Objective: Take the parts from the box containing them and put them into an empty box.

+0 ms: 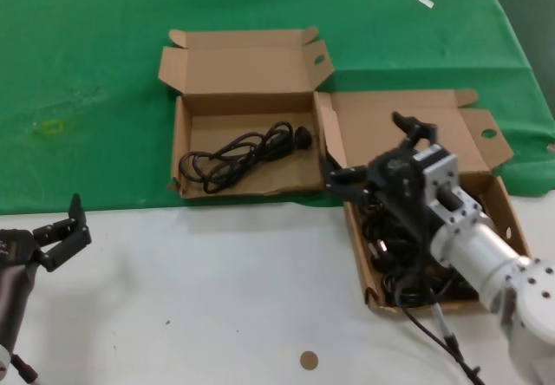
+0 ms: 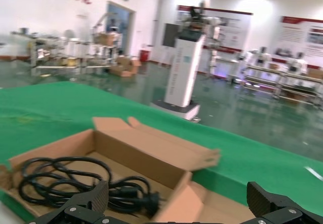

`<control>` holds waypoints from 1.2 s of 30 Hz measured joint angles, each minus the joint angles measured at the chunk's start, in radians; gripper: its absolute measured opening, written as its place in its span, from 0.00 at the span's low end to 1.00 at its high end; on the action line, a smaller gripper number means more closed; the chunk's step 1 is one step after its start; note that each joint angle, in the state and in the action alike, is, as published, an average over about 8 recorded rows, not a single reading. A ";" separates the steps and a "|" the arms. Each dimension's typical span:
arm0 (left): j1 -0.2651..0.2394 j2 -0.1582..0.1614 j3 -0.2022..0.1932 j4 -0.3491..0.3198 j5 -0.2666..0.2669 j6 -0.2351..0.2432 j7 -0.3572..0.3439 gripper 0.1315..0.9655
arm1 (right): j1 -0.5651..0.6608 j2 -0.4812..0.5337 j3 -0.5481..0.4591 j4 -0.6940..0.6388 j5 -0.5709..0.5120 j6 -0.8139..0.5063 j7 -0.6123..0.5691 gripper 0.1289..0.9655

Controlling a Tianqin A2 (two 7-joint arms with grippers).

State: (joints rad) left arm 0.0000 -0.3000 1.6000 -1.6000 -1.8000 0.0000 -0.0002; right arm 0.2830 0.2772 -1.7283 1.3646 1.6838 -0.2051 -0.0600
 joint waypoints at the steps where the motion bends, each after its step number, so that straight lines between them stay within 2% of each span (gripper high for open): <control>1: 0.000 0.000 0.000 0.000 0.000 0.000 0.000 0.99 | -0.017 0.001 0.008 0.014 0.007 0.012 0.004 1.00; 15: 0.000 0.000 0.000 0.000 0.000 0.000 0.000 1.00 | -0.227 0.018 0.103 0.189 0.093 0.165 0.048 1.00; 36: 0.000 0.000 0.000 0.000 0.000 0.000 0.000 1.00 | -0.240 0.019 0.109 0.199 0.098 0.174 0.051 1.00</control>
State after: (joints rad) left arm 0.0000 -0.3000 1.6000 -1.6000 -1.8000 0.0000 -0.0001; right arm 0.0433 0.2965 -1.6196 1.5640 1.7823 -0.0313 -0.0091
